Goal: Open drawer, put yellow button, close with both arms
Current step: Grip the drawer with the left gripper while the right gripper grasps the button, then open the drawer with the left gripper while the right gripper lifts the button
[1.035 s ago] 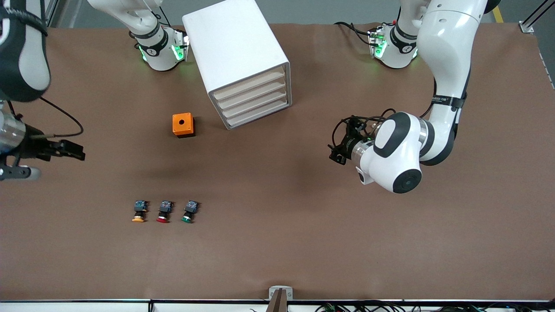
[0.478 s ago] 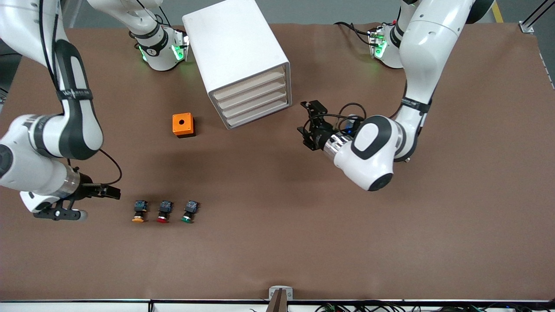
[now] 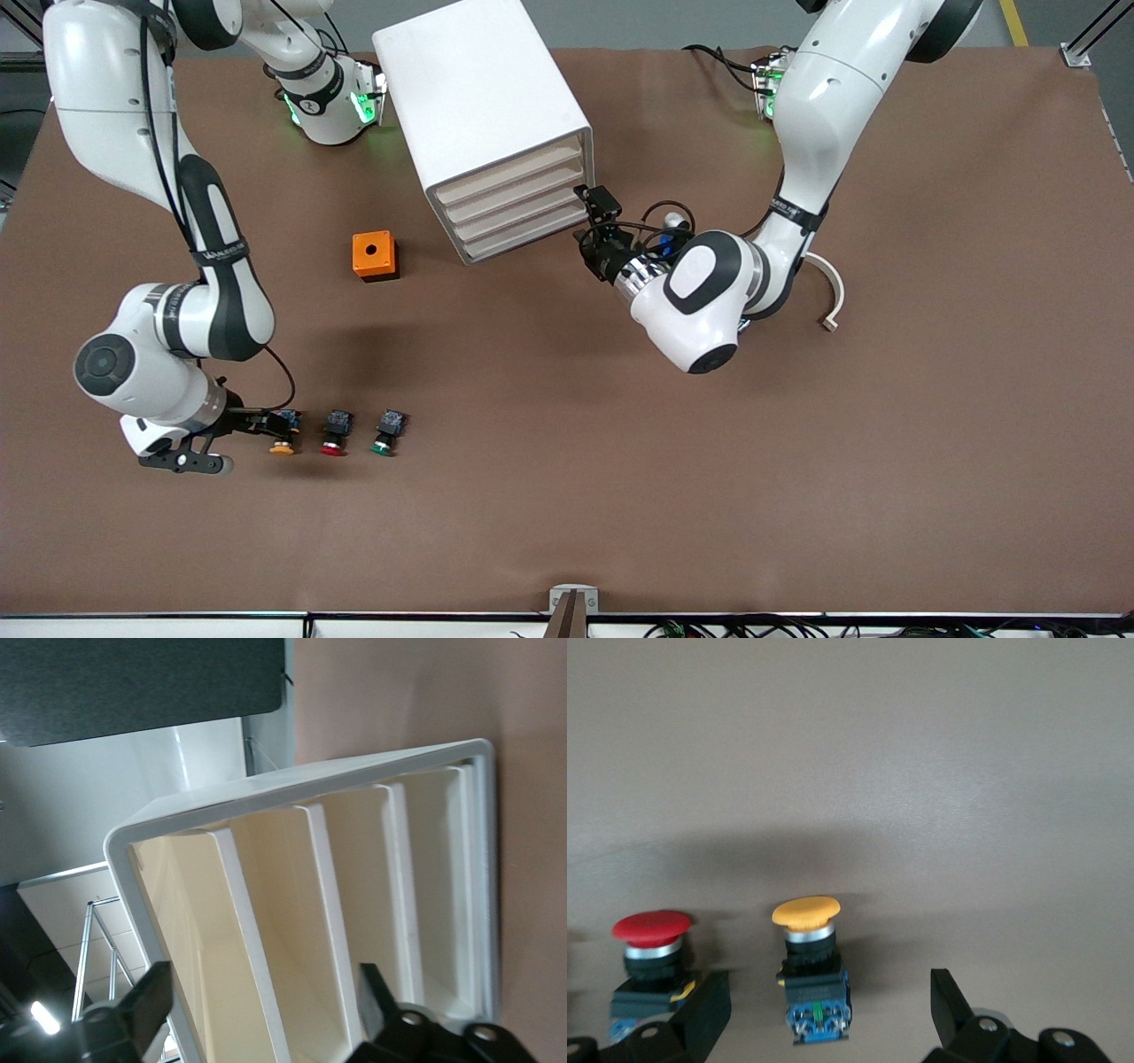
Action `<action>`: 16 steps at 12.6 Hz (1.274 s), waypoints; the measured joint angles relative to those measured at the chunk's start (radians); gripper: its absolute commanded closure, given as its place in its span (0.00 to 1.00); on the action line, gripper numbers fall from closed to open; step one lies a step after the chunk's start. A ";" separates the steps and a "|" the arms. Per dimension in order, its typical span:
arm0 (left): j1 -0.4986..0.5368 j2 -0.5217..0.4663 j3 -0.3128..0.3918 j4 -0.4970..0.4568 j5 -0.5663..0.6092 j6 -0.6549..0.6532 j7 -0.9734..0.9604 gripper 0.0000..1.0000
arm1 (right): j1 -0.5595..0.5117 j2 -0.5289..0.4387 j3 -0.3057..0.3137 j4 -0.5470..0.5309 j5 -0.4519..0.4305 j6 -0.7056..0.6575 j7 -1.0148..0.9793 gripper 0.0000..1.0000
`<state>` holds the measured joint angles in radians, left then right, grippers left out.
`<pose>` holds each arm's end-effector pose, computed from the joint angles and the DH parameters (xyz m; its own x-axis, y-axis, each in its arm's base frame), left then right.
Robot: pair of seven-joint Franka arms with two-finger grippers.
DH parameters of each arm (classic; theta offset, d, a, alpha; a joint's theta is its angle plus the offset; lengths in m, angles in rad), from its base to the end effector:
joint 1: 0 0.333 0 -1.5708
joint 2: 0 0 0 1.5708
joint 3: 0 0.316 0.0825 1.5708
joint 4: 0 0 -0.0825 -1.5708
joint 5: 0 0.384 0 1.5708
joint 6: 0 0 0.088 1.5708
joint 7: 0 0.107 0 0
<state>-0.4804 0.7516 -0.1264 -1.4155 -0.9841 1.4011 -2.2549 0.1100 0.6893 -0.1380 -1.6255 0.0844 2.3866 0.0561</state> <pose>0.4973 -0.4462 0.2780 -0.4360 0.8812 -0.1827 0.3387 -0.0275 -0.9405 0.6990 -0.0062 0.2282 0.9909 -0.1073 0.0809 -0.1093 -0.9938 0.0206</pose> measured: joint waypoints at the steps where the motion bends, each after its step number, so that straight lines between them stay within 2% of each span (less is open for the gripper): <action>1: -0.001 0.009 -0.015 0.000 -0.009 -0.014 -0.020 0.34 | 0.001 0.018 0.001 -0.001 0.008 0.009 0.002 0.00; 4: -0.001 0.035 -0.044 -0.001 -0.027 -0.037 -0.053 0.43 | 0.002 0.052 0.008 -0.019 0.045 0.053 0.002 0.00; 5: -0.002 0.042 -0.056 -0.002 -0.028 -0.040 -0.058 0.45 | 0.002 0.061 0.009 -0.025 0.048 0.059 0.002 0.05; 6: -0.002 0.046 -0.067 -0.007 -0.029 -0.042 -0.061 0.50 | 0.003 0.067 0.010 -0.030 0.048 0.061 0.002 0.24; 8: -0.008 0.057 -0.080 -0.019 -0.035 -0.047 -0.076 0.55 | 0.004 0.074 0.011 -0.040 0.048 0.056 -0.006 0.82; 9: -0.013 0.064 -0.080 -0.024 -0.042 -0.050 -0.084 0.56 | 0.004 0.071 0.011 -0.038 0.048 0.048 -0.016 0.98; 12: -0.038 0.081 -0.082 -0.029 -0.050 -0.057 -0.086 0.67 | 0.004 0.055 0.011 -0.031 0.048 -0.002 -0.030 1.00; 14: -0.065 0.082 -0.082 -0.029 -0.055 -0.067 -0.090 0.79 | 0.006 0.042 0.012 -0.026 0.050 -0.050 -0.025 1.00; 16: -0.085 0.082 -0.083 -0.029 -0.063 -0.071 -0.094 0.87 | 0.014 -0.008 0.012 -0.008 0.053 -0.155 0.025 1.00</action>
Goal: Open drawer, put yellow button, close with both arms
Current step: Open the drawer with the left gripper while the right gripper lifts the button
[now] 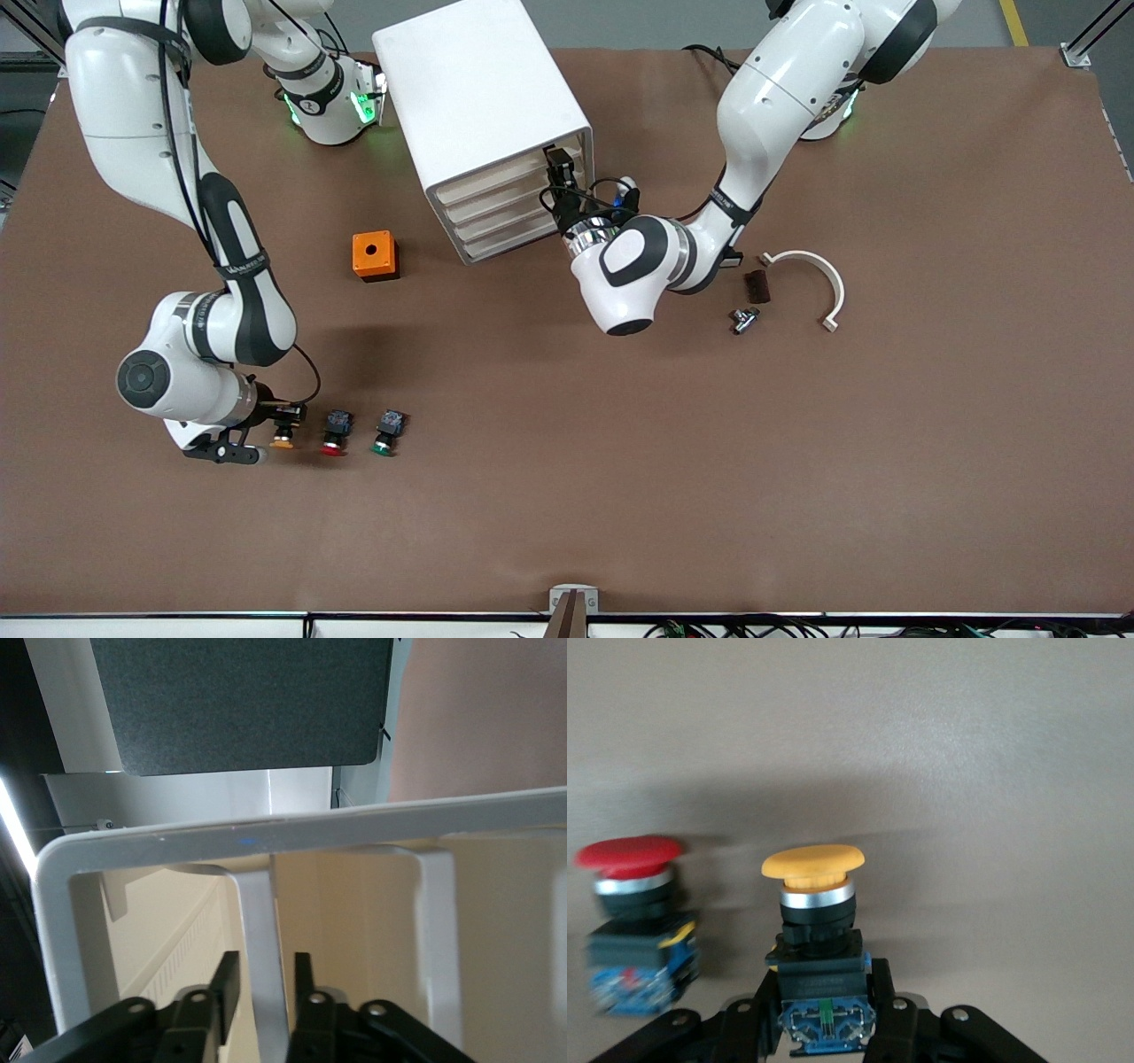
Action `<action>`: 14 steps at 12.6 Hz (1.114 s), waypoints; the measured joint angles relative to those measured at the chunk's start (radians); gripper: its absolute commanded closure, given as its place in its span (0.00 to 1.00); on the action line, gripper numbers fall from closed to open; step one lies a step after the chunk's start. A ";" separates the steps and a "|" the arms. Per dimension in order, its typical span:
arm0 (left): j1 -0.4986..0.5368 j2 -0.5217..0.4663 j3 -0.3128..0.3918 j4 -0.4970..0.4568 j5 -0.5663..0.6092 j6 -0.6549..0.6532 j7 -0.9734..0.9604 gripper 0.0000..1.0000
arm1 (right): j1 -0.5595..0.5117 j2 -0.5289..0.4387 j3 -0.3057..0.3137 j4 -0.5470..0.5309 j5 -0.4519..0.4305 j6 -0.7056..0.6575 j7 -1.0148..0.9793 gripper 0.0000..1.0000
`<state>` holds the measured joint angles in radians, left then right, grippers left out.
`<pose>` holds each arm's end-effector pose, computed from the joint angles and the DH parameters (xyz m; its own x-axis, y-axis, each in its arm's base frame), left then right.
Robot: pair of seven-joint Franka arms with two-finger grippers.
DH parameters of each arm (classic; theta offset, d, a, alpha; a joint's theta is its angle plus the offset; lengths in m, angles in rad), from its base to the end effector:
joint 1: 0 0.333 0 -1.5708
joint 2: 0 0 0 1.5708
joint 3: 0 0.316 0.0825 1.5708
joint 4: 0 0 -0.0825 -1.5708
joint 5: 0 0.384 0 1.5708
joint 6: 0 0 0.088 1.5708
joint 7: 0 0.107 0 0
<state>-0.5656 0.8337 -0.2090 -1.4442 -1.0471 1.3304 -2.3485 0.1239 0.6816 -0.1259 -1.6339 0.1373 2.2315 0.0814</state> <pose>0.4066 -0.5113 0.2361 -0.3332 0.9416 -0.0497 0.0997 -0.0172 -0.9949 0.6807 0.0125 0.2157 0.9862 -0.1455 -0.0789 -0.1472 -0.9890 -0.0160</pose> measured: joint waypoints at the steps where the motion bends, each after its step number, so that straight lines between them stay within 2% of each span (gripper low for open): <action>1: -0.003 0.000 0.000 0.000 0.000 0.000 0.000 0.91 | 0.012 -0.047 0.001 0.009 0.001 -0.080 0.049 1.00; 4: 0.000 0.002 0.001 -0.001 0.000 0.000 -0.007 0.94 | 0.079 -0.226 0.004 0.017 0.005 -0.313 0.266 1.00; 6: 0.001 0.004 0.002 -0.003 0.000 0.001 -0.028 0.94 | 0.143 -0.328 0.007 0.013 0.021 -0.407 0.430 1.00; 9: 0.019 0.004 0.002 -0.003 0.000 -0.002 -0.030 0.93 | 0.244 -0.419 0.011 -0.001 0.045 -0.452 0.695 1.00; 14: 0.116 0.006 0.009 -0.002 -0.020 -0.002 -0.030 0.91 | 0.439 -0.475 0.013 -0.022 0.048 -0.464 1.055 1.00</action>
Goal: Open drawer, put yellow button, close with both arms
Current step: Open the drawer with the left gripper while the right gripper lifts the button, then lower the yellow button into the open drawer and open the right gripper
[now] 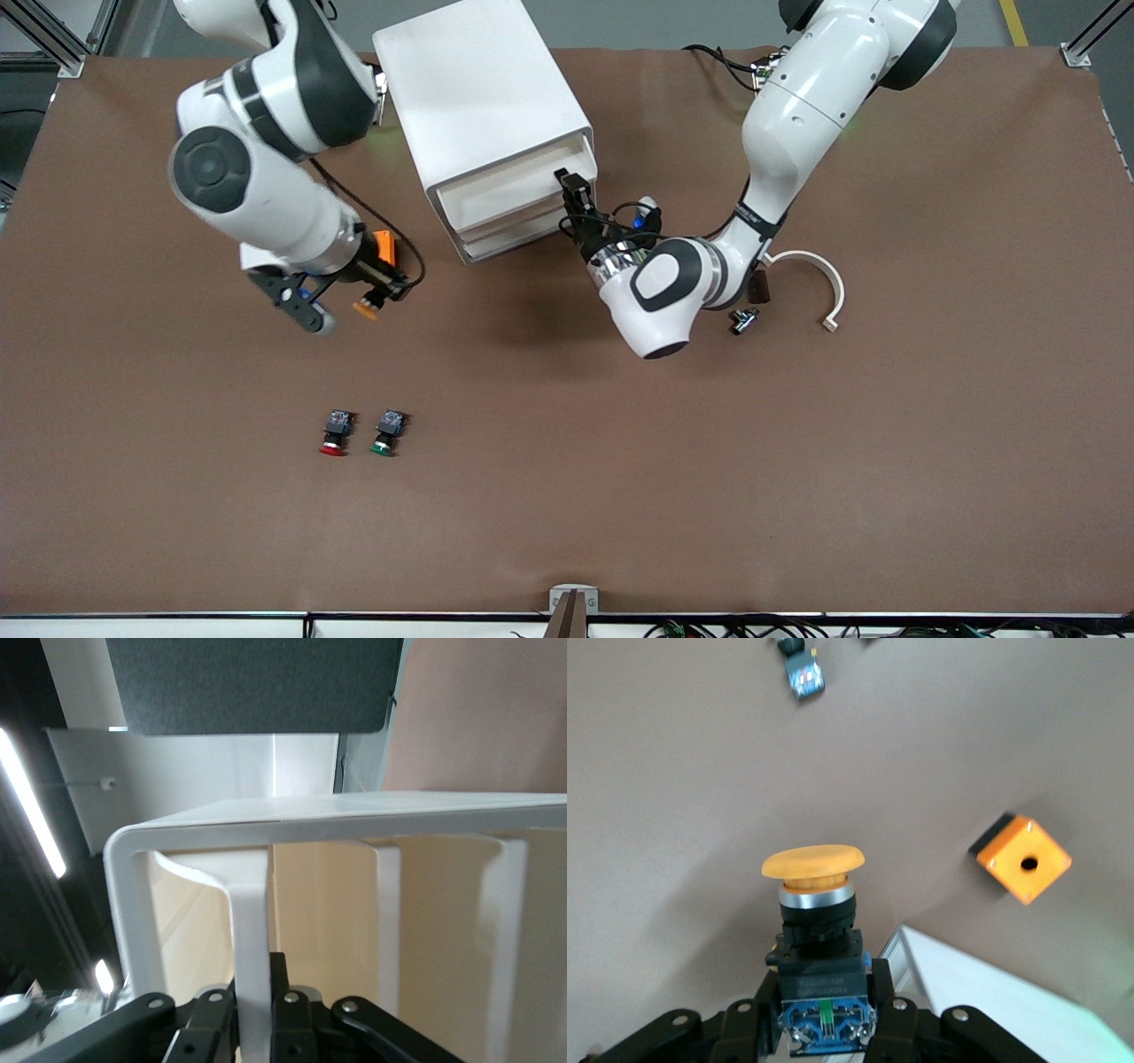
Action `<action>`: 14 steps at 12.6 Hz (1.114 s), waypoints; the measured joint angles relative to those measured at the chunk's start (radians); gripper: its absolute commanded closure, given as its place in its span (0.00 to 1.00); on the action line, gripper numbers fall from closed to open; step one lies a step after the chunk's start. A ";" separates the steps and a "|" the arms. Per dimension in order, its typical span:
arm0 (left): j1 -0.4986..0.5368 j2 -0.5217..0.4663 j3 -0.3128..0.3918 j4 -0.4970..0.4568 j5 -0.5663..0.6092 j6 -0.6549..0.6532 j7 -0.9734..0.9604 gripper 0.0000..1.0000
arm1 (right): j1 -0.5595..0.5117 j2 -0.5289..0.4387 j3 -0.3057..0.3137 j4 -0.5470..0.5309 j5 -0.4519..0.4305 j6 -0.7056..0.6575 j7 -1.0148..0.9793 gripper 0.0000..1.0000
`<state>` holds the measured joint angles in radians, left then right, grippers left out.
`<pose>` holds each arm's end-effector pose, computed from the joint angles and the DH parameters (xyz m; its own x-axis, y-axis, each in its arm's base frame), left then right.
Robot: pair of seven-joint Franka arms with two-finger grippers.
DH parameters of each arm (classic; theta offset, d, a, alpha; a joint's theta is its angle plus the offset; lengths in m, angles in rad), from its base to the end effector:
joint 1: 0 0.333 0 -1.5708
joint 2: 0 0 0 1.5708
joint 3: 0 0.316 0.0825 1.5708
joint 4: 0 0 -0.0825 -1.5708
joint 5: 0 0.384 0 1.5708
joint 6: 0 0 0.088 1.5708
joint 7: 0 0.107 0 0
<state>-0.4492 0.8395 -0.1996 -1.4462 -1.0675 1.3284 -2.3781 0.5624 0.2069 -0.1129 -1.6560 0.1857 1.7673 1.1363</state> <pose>0.4658 -0.4582 0.2324 -0.4590 0.8883 -0.0155 0.0723 0.0200 -0.9972 0.5445 0.2861 0.4806 0.7313 -0.6578 -0.1804 -0.6655 -0.7461 0.0227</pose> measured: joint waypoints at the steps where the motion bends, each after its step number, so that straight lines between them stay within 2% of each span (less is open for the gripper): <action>1: 0.023 0.000 0.001 0.001 -0.005 0.001 0.000 0.91 | 0.040 -0.004 0.000 -0.003 0.000 0.002 0.064 1.00; 3: 0.065 0.001 0.002 0.009 -0.012 0.004 0.004 0.88 | 0.115 -0.008 0.000 -0.005 0.000 0.018 0.191 1.00; 5: 0.095 0.001 0.004 0.012 -0.013 0.007 0.005 0.78 | 0.178 -0.009 0.000 -0.006 0.000 0.053 0.313 1.00; 6: 0.105 0.001 0.005 0.012 -0.013 0.007 0.006 0.68 | 0.206 -0.009 0.000 -0.007 0.001 0.066 0.365 1.00; 8: 0.114 0.001 0.005 0.014 -0.014 0.006 0.015 0.20 | 0.266 -0.009 0.000 -0.016 0.000 0.090 0.466 1.00; 10: 0.114 0.001 0.006 0.020 -0.015 0.007 0.094 0.01 | 0.324 -0.009 0.000 -0.027 0.000 0.127 0.566 1.00; 14: 0.117 0.001 0.049 0.037 -0.015 0.011 0.295 0.01 | 0.430 0.014 -0.001 -0.053 -0.013 0.205 0.722 1.00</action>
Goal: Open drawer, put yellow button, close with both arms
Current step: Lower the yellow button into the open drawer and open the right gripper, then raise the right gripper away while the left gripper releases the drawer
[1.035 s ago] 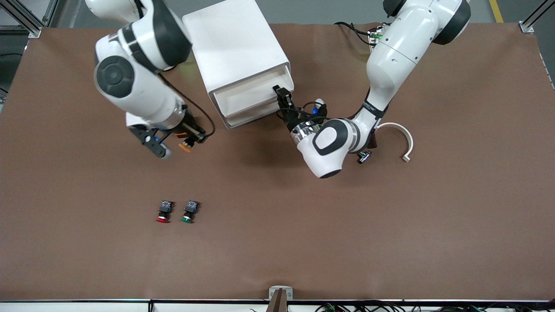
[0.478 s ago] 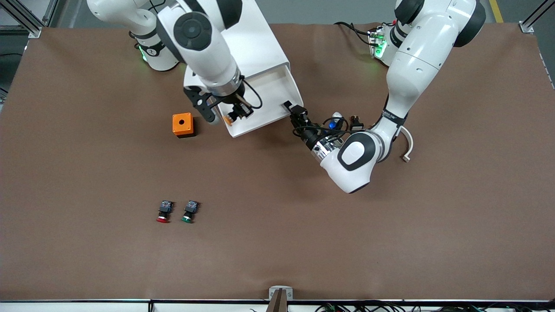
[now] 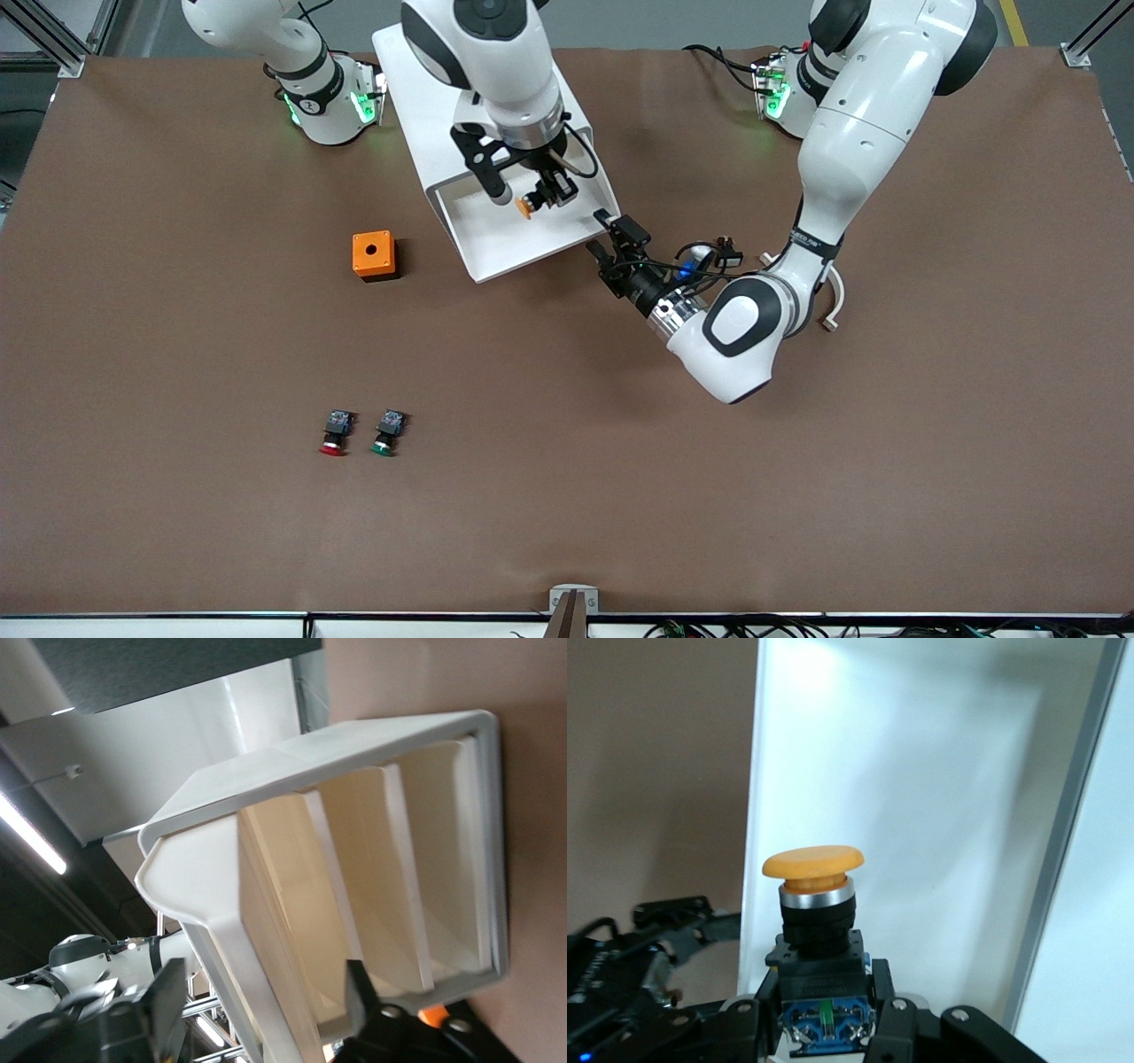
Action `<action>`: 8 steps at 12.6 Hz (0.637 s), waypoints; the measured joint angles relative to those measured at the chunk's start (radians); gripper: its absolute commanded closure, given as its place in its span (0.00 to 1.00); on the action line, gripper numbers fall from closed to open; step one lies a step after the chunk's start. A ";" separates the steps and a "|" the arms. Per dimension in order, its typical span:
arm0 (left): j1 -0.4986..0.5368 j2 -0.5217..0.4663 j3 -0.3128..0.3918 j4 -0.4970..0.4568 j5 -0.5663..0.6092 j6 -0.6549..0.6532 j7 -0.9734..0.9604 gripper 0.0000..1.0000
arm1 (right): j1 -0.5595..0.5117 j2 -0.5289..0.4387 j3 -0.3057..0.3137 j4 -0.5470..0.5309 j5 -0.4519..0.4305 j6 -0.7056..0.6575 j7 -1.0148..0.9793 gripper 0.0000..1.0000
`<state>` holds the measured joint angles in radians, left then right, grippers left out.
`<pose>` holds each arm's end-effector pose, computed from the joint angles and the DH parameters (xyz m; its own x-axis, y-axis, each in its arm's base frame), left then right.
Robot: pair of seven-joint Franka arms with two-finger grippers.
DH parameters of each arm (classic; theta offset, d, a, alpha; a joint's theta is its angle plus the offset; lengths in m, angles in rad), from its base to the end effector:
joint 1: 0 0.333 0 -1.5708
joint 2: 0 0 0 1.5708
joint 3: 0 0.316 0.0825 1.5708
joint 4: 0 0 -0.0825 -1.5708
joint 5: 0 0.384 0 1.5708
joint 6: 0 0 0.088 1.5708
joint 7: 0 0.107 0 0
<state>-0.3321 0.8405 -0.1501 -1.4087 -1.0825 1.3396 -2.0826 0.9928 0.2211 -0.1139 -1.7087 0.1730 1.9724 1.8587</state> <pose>0.5419 -0.3836 0.2384 -0.5449 0.7755 -0.3189 0.2832 -0.1878 -0.9405 0.3902 0.4960 0.4638 0.5004 -0.8540 -0.1424 -0.8627 -0.5056 0.0003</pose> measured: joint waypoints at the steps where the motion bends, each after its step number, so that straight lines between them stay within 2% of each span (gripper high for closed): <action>1: 0.002 0.000 0.009 0.008 0.000 0.005 0.060 0.01 | 0.024 0.016 0.000 -0.008 -0.006 0.019 0.029 1.00; 3: 0.005 0.000 0.033 0.036 0.000 0.014 0.223 0.01 | 0.062 0.055 0.000 -0.014 -0.021 0.058 0.084 0.96; 4: 0.005 0.000 0.053 0.052 0.000 0.017 0.326 0.01 | 0.073 0.072 0.000 -0.014 -0.023 0.072 0.098 0.61; 5: 0.003 0.000 0.078 0.065 0.000 0.021 0.431 0.01 | 0.080 0.086 -0.001 -0.014 -0.023 0.079 0.101 0.06; 6: -0.003 0.000 0.110 0.075 0.007 0.030 0.540 0.01 | 0.081 0.094 -0.001 -0.014 -0.025 0.081 0.101 0.00; 8: -0.024 -0.001 0.162 0.105 0.075 0.068 0.748 0.01 | 0.081 0.096 -0.006 -0.009 -0.047 0.081 0.098 0.00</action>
<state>-0.3556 0.8400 0.0121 -1.3038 -1.0076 1.4075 -1.3343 1.0737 0.3170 -0.1201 -1.7175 0.1257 2.0538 1.9563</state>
